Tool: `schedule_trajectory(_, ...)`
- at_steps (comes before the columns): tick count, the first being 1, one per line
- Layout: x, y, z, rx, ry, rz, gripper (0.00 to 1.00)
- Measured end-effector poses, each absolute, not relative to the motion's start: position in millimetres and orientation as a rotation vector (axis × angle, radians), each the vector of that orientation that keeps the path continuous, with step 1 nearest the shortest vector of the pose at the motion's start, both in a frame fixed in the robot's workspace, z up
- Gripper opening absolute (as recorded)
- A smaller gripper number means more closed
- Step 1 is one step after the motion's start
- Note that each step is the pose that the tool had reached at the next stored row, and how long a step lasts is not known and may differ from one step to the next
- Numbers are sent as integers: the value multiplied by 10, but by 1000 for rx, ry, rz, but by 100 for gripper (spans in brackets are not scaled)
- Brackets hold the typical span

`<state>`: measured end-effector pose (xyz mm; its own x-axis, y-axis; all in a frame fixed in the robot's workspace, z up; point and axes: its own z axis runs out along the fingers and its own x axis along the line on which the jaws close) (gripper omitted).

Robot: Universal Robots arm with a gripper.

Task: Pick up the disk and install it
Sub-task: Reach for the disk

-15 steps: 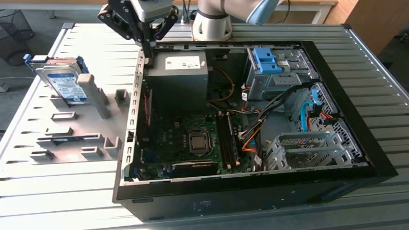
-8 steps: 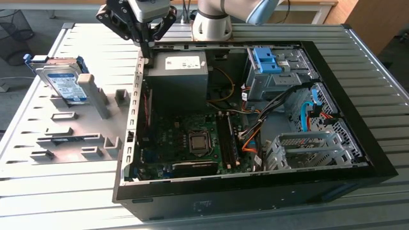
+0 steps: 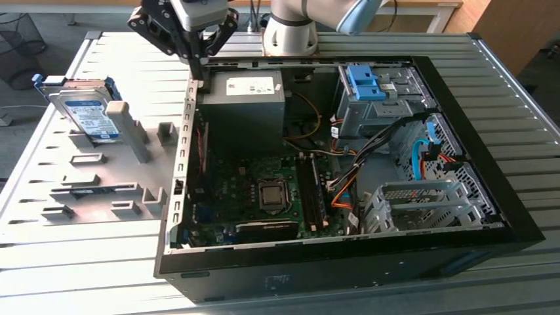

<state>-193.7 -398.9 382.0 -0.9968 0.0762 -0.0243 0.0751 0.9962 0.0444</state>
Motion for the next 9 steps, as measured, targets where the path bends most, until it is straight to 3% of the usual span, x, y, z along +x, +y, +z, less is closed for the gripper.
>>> schedule_trajectory(9,-2047,-3983,3813,118,3113,68,11)
